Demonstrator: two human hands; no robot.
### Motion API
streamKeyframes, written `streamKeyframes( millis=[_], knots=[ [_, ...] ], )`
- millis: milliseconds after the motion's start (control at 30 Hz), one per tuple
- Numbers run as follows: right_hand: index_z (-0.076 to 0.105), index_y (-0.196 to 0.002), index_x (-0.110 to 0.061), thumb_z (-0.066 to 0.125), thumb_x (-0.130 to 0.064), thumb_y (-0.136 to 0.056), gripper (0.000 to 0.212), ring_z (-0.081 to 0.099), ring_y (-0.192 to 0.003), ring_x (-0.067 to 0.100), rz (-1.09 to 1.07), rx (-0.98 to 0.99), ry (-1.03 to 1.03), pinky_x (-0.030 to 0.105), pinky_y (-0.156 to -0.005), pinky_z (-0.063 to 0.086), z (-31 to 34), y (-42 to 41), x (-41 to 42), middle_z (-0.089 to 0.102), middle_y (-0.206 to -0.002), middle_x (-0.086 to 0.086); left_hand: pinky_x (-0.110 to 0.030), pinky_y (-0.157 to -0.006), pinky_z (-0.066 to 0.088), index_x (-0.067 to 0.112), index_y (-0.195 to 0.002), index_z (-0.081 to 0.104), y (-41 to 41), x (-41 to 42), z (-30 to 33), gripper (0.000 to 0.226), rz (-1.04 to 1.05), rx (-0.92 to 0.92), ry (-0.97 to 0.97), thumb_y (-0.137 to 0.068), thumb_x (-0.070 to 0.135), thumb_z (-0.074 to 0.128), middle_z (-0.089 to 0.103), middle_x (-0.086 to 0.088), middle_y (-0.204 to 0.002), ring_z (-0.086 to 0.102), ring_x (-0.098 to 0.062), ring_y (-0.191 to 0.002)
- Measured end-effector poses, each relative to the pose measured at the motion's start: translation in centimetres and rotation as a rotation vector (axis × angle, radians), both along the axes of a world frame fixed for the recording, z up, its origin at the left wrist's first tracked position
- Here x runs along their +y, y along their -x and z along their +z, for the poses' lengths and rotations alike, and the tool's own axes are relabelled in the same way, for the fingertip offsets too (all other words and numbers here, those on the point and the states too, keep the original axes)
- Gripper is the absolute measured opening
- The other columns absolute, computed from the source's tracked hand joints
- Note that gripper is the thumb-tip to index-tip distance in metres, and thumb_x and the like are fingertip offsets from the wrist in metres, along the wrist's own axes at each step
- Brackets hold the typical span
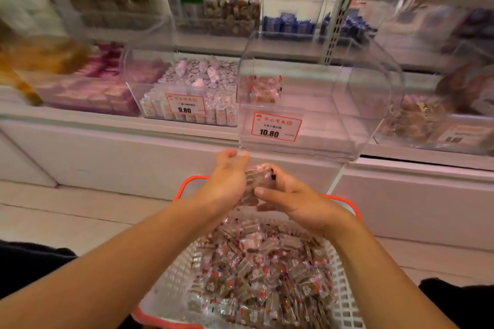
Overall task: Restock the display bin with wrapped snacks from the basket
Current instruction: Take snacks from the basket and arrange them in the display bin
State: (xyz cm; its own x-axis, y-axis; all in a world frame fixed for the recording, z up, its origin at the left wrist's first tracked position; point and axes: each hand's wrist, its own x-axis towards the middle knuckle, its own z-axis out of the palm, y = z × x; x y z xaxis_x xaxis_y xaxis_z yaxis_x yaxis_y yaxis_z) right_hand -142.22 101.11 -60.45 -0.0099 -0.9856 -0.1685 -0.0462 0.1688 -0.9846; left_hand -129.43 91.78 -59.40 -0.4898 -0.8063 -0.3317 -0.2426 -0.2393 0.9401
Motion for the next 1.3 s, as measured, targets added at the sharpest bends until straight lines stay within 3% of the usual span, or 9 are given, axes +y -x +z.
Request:
streamKeyframes(
  millis=[100,200,367,500,600,867,1000,1167,1300],
  knots=[
    [0.063,-0.108,-0.008,0.073,-0.001,-0.084,0.027,0.066,-0.088,0.019,-0.113,0.157,0.130,0.040,-0.085,0.053,3.6,-0.4,0.1,0.070,-0.094,0.009,-0.046,-0.069,0.059,0.028,-0.129,0.038,-1.3,-0.6,3.5,0.032,-0.128,0.079,0.043,-0.102,0.045,0.041,0.072,-0.012,-0.094,0.070,-0.031,-0.072],
    [0.068,-0.095,-0.013,0.086,-0.007,-0.070,0.031,0.066,-0.078,0.021,-0.175,0.247,0.259,0.039,-0.078,0.056,7.1,0.1,0.0,0.072,-0.086,0.012,-0.048,-0.070,0.060,0.028,-0.113,0.053,-1.8,-2.1,7.3,0.039,-0.324,0.163,-0.007,-0.089,0.059,0.050,0.073,-0.014,-0.095,0.071,-0.032,-0.081],
    [0.073,-0.092,-0.017,0.081,-0.018,-0.060,0.033,0.067,-0.077,0.016,-0.398,-0.005,0.425,0.021,-0.064,0.054,11.9,5.4,-2.8,0.070,-0.091,0.013,-0.039,-0.053,0.056,0.020,-0.074,0.066,-1.2,-8.5,9.4,0.033,-0.116,-0.020,0.813,-0.089,0.048,0.059,0.070,0.002,-0.066,0.069,-0.016,-0.063],
    [0.072,-0.091,-0.021,0.085,-0.018,-0.071,0.024,0.064,-0.075,0.014,-0.386,0.587,0.109,0.026,-0.064,0.053,13.5,9.6,-9.2,0.072,-0.085,0.003,-0.036,-0.047,0.055,0.018,-0.070,0.067,-0.8,-11.5,8.6,0.041,-0.167,-0.139,0.779,-0.085,0.055,0.060,0.069,0.001,-0.061,0.067,-0.016,-0.053],
    [0.071,-0.095,-0.020,0.083,-0.018,-0.075,0.023,0.060,-0.073,0.011,-0.185,0.745,-0.053,0.024,-0.063,0.050,11.9,9.9,-14.3,0.068,-0.083,-0.001,-0.021,-0.039,0.047,0.017,-0.068,0.070,0.6,-11.9,8.2,0.044,-0.223,-0.147,0.754,-0.086,0.055,0.059,0.069,0.002,-0.059,0.066,-0.012,-0.047],
    [0.064,-0.076,-0.027,0.087,-0.034,-0.062,0.028,0.057,-0.074,0.009,-0.086,1.267,-0.051,0.028,-0.056,0.046,8.1,10.2,-18.4,0.063,-0.081,-0.008,-0.023,-0.045,0.051,0.015,-0.052,0.064,2.4,-12.8,8.4,0.039,-0.293,-0.223,0.920,-0.088,0.027,0.059,0.066,0.009,-0.052,0.063,-0.005,-0.046],
    [0.057,-0.080,-0.025,0.087,-0.034,-0.059,0.037,0.057,-0.067,0.008,-0.110,1.276,-0.105,0.026,-0.048,0.043,7.9,9.8,-18.7,0.062,-0.077,-0.007,-0.017,-0.042,0.046,0.013,-0.052,0.065,2.3,-12.9,8.4,0.037,-0.299,-0.208,0.913,-0.087,0.024,0.060,0.066,0.007,-0.051,0.063,-0.004,-0.045],
    [0.072,-0.081,-0.007,0.091,-0.017,-0.063,0.027,0.069,-0.059,0.012,-0.195,0.970,-0.271,0.020,-0.047,0.051,8.6,9.3,-19.6,0.073,-0.069,0.003,-0.016,-0.039,0.045,0.015,-0.053,0.067,2.3,-12.8,8.8,0.036,-0.313,-0.211,0.846,-0.087,0.023,0.059,0.068,0.005,-0.053,0.065,-0.007,-0.047],
    [0.063,-0.094,-0.007,0.091,-0.022,-0.067,0.042,0.069,-0.077,0.019,-0.225,0.904,-0.332,0.027,-0.049,0.057,9.2,9.2,-19.2,0.070,-0.087,0.007,-0.017,-0.041,0.046,0.014,-0.054,0.068,2.2,-13.0,8.8,0.038,-0.321,-0.221,0.797,-0.089,0.024,0.058,0.068,0.004,-0.054,0.067,-0.009,-0.049]
  ],
)
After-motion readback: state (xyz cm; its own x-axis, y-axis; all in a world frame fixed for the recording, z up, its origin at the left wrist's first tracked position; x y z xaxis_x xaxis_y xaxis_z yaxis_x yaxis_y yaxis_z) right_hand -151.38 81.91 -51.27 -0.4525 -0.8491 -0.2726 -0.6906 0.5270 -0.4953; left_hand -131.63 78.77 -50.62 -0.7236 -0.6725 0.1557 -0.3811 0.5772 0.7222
